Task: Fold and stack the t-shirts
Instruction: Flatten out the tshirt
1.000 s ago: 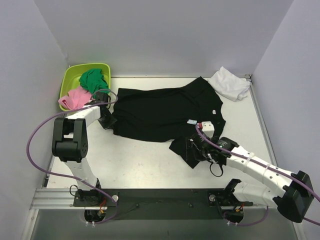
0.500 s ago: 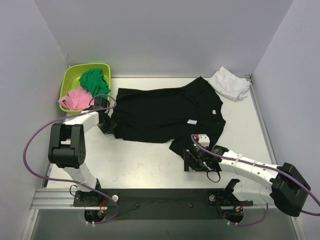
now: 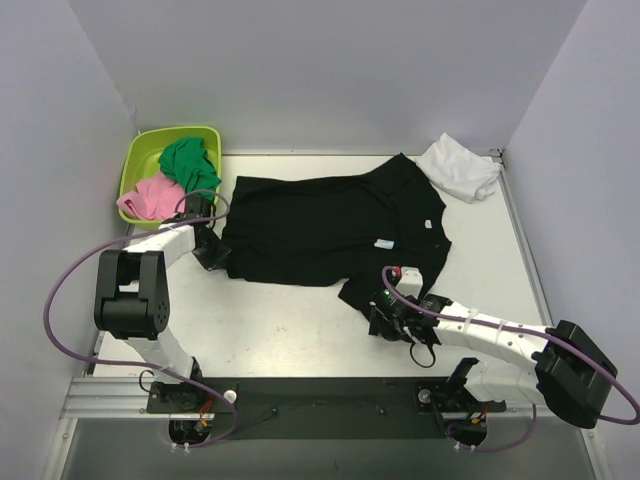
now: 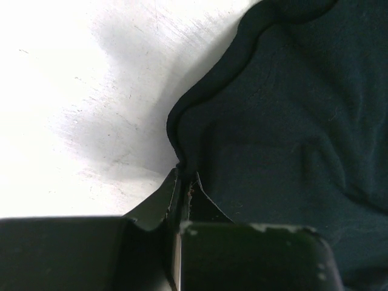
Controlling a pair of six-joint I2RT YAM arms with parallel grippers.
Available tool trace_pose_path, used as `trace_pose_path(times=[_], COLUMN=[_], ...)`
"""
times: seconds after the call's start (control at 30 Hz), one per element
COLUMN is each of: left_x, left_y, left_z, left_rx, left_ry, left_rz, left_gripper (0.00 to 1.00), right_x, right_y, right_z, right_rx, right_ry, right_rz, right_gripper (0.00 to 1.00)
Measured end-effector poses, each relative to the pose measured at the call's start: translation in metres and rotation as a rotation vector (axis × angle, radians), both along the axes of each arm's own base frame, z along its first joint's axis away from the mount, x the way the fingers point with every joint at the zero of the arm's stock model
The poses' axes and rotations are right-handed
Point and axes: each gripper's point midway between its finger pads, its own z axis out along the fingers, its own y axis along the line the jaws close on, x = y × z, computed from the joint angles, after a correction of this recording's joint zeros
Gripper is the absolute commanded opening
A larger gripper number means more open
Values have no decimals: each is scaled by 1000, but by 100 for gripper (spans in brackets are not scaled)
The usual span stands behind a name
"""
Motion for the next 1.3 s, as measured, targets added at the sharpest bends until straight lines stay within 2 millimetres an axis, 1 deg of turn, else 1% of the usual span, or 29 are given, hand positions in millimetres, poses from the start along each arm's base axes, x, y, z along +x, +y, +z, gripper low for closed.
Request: trace_pose_path(times=[0.27, 0.4, 0.5, 0.53, 0.6, 0.63, 0.7, 0.77, 0.8, 1.0, 1.17, 1.23, 1.3], left_x=[1, 1, 0, 0, 0, 0, -1, -4, -5, -17, -17, -17, -17], left_y=[3, 3, 3, 4, 5, 6, 10, 12, 13, 14, 18, 18, 17], left_z=[5, 5, 5, 5, 5, 5, 4, 3, 3, -2, -2, -1, 1], left_rx=[0, -2, -1, -1, -1, -1, -1, 0, 0, -20, -27, -29, -35], left_ry=[-14, -12, -11, -11, -10, -10, -8, -3, -3, 18, 17, 15, 9], left_rz=[5, 3, 3, 3, 8, 11, 17, 24, 27, 31, 45, 43, 41], left_gripper=[0, 0, 0, 0, 0, 0, 0, 0, 0, 0, 0, 0, 0], right_x=[13, 17, 20, 22, 26, 27, 28, 30, 30, 32, 32, 26, 16], right_y=[-2, -1, 2, 4, 8, 10, 14, 17, 18, 24, 25, 22, 11], right_z=[1, 0, -2, -3, -3, -3, -4, -4, -5, -6, -2, -1, -1], right_rx=[29, 39, 45, 50, 68, 77, 94, 108, 115, 148, 171, 165, 125], right_ry=[-71, -90, -98, -104, -116, -122, -130, -134, -135, -141, -157, -151, -131], right_rz=[-106, -131, -141, -145, -151, -155, -160, -169, -173, -190, -199, -192, -176], right_gripper=[58, 49, 40, 35, 29, 23, 16, 3, 0, 0, 0, 0, 0])
